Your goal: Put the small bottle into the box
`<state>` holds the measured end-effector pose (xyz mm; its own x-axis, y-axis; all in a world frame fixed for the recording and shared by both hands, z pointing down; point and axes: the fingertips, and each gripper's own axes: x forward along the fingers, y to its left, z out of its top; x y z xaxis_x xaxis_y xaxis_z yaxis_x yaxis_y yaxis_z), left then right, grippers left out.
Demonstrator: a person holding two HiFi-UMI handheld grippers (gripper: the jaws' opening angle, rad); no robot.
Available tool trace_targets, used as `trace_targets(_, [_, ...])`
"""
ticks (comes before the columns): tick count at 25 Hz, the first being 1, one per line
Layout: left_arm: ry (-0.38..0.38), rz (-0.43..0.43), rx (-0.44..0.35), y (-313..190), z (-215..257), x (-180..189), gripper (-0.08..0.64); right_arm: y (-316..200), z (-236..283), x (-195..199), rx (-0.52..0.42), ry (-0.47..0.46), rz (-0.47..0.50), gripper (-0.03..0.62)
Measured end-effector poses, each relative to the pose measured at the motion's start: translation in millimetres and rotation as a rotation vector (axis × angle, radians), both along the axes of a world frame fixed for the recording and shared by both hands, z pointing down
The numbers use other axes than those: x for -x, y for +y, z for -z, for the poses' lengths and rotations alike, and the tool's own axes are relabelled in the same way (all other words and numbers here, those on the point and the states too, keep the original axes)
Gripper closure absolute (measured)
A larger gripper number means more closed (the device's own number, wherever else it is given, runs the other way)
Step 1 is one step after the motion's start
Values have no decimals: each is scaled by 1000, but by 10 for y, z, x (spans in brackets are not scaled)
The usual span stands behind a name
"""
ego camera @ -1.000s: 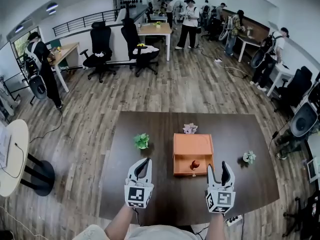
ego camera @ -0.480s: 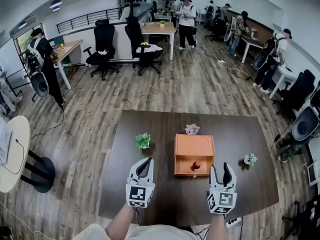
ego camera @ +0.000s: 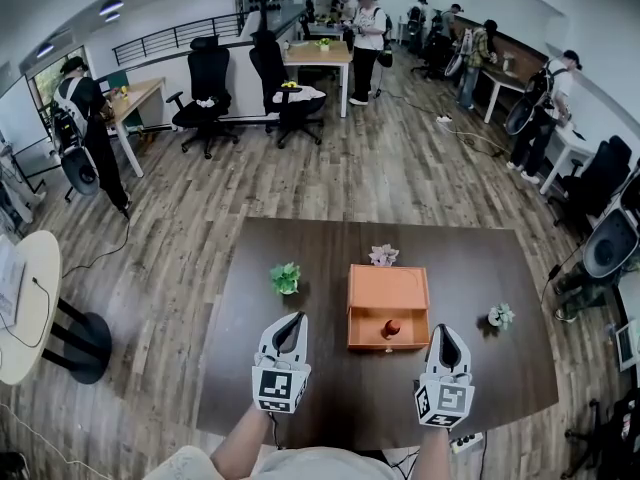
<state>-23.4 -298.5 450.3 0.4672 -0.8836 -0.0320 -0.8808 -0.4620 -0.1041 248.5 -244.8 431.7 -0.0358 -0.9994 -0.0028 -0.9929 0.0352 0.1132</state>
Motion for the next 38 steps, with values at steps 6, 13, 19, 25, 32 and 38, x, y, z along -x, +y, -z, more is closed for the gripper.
trace_targets(6, [0, 7, 3, 7, -4, -36, 558, 4, -18, -26, 10, 4, 9, 592])
trace_targets(13, [4, 12, 4, 9, -7, -51, 558, -2, 7, -58, 2, -1, 12, 591])
trace_targets(19, [-8, 9, 1, 28, 13, -64, 558, 6, 41, -70, -2, -1, 15, 591])
trace_targets(25, [-4, 15, 1, 26, 13, -79, 558, 15, 42, -109, -3, -2, 13, 591])
trace_targets(32, [-8, 12, 11, 37, -23, -112, 558, 13, -9, -176, 7, -21, -10, 592])
trace_targets(38, [-18, 9, 16, 37, -52, -156, 558, 18, -56, -207, 16, -24, -12, 592])
